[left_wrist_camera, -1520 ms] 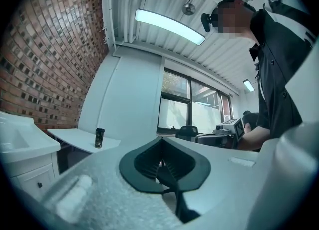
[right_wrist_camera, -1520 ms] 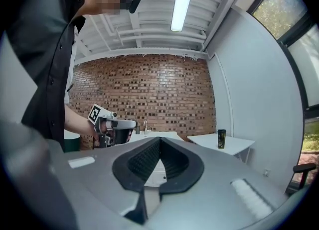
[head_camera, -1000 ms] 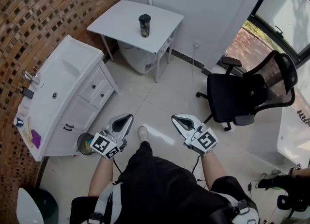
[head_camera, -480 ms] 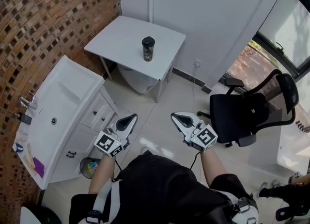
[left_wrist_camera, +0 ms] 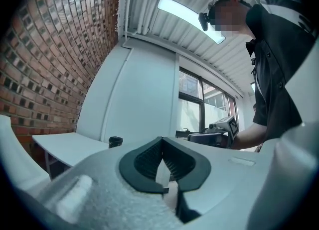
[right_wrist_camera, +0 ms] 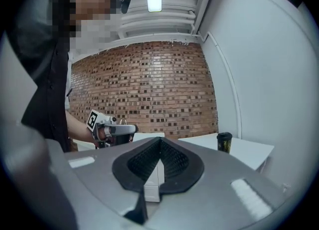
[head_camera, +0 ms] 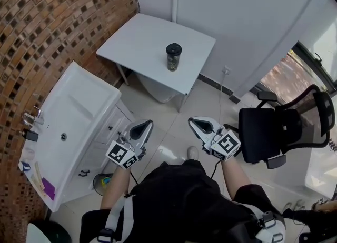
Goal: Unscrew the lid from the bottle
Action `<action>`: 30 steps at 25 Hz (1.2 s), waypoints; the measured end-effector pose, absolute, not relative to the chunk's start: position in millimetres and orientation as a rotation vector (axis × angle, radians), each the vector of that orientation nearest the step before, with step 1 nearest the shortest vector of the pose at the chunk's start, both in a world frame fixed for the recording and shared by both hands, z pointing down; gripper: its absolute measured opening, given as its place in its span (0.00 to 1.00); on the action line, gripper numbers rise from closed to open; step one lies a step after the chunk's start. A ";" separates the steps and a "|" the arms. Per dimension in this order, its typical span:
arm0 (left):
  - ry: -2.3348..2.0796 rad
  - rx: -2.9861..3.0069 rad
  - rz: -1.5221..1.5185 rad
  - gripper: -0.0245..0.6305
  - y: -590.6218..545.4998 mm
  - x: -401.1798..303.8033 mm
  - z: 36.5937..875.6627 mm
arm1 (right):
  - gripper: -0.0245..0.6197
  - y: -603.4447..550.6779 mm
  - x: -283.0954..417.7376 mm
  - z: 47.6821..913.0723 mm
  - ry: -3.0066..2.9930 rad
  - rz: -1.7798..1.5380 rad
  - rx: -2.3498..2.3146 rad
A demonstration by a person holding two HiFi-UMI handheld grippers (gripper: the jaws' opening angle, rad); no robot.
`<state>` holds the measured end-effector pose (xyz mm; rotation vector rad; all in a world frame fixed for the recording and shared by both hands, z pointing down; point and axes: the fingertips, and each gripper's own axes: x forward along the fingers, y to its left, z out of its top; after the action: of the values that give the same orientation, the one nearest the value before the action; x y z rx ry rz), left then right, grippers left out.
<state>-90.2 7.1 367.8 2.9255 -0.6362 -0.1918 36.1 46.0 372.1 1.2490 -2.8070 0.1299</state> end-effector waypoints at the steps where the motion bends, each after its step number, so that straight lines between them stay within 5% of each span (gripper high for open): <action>1: -0.647 2.926 -0.191 0.04 -0.4 -88.5 367.8 | 0.05 37.6 37.4 371.2 -2.815 0.130 1.238; 30: -1.108 2.801 -0.081 0.04 -246.3 46.6 386.9 | 0.05 -244.7 172.1 380.7 -2.963 0.040 0.784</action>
<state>46.6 -246.3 386.9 2.8011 -1.1085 -0.0812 172.1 -244.7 380.7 0.7836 -2.9629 0.0398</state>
